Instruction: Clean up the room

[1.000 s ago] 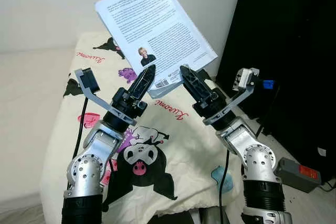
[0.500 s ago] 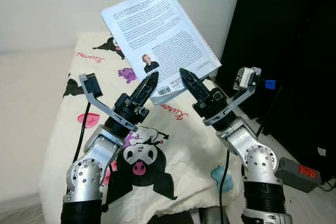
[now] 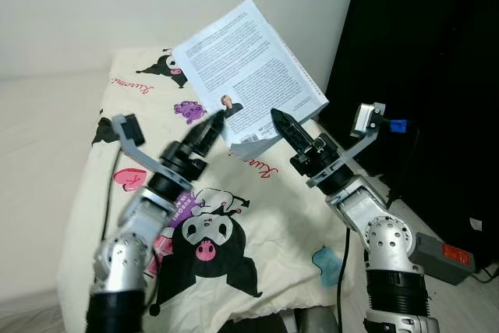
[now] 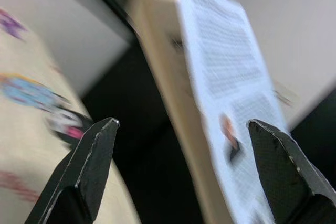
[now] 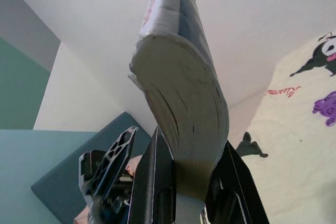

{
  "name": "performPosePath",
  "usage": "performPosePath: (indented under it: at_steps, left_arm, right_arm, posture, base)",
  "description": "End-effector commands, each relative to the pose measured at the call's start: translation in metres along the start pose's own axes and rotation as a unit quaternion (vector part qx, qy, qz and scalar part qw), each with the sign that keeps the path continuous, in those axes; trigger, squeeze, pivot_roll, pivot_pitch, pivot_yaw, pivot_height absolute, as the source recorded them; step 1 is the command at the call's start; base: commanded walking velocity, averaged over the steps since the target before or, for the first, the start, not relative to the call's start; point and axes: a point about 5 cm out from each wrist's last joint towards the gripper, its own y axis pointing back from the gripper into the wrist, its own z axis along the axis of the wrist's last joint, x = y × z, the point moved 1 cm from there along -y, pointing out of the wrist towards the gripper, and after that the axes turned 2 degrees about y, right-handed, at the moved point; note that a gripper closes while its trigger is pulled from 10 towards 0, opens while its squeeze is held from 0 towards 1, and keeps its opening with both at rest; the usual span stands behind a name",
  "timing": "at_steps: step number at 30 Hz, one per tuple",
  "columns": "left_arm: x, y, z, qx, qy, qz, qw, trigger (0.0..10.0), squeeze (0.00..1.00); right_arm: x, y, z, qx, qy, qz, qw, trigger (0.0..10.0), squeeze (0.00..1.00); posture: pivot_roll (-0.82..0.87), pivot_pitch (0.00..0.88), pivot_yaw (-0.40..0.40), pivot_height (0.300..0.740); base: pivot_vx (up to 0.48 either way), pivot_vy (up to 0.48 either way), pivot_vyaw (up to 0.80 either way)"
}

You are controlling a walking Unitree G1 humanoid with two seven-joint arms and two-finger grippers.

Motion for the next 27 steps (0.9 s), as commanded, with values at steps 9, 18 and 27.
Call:
performPosePath:
  at_steps: [9,18,27]
  left_arm:
    - [0.071,0.012,0.018,0.021,-0.109,0.249,0.962,10.0,0.0]
    - [0.097,0.037,0.001,0.04,-0.162,0.322,0.932,10.0,0.0]
    - [0.134,0.076,-0.009,0.088,-0.187,0.405,0.89,10.0,0.0]
  right_arm:
    - [-0.011,0.008,0.004,-0.006,0.014,-0.021,1.0,0.0,0.0]
    - [-0.032,0.025,-0.004,0.003,0.018,-0.065,0.998,0.0,0.0]
    - [-0.055,0.051,-0.017,0.024,0.017,-0.127,0.991,0.0,0.0]
  posture:
    - [-0.08,0.0,-0.022,0.553]
    - [-0.08,0.0,-0.02,0.576]
    - [-0.07,0.0,-0.015,0.61]
  base:
    - [-0.301,0.0,0.0]
    - [0.0,0.0,0.0]
    - [0.0,0.0,0.0]
